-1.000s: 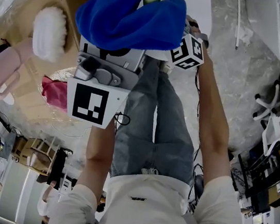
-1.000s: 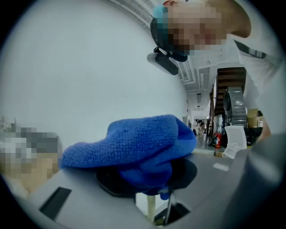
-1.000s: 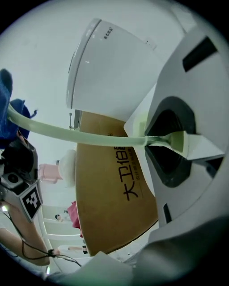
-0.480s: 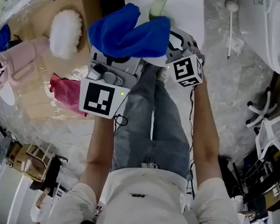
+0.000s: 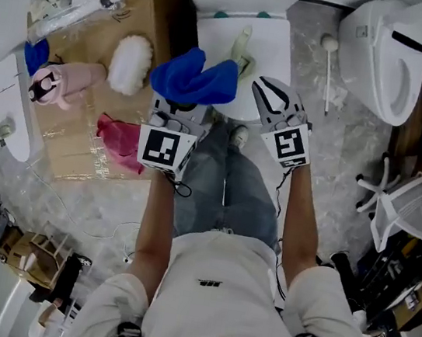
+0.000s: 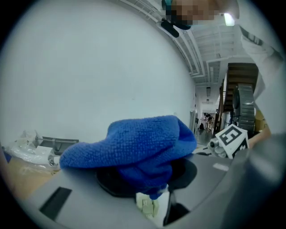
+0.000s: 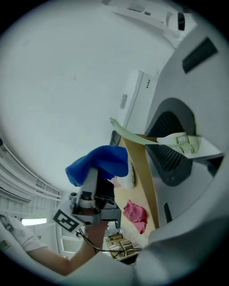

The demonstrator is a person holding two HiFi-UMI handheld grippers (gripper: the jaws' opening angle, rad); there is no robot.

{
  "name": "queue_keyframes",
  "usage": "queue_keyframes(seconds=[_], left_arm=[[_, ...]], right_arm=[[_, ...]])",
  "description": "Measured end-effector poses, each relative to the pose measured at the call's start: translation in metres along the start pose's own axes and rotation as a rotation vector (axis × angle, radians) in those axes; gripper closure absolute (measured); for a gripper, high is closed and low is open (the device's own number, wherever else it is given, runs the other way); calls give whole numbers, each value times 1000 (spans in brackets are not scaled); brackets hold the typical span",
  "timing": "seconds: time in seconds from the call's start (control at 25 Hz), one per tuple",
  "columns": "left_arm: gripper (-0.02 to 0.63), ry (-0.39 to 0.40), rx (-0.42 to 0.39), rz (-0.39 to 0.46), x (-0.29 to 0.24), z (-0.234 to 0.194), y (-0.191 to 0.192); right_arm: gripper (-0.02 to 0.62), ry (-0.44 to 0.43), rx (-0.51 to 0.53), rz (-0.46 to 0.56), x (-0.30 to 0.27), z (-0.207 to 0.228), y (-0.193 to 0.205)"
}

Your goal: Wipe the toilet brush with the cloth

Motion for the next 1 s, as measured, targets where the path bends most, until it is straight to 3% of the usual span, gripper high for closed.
queue_keyframes(seconds=[0.24,0.4,0.68,1.0], left_arm=[[454,22,-22,65,26,11,-42],[457,61,-10,85,45,24,-67],[460,116,2,83,64,37,-96],[469,120,3,52,72,35,-120]], right_arm=[[586,72,-56,134,55,-5,-80],[588,101,-85,169,83,-10,-115],[589,121,-91,177,115,-4,-153],[589,124,-98,197,118,1,-189]])
Point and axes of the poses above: the fingertips, and each gripper's own axes: x backward along the fingers, z to its right, y out of its underside, the point moved 7 cm from there along x, backward along the fingers, and after that the axes turned 5 degrees about x, right-handed, at the moved point
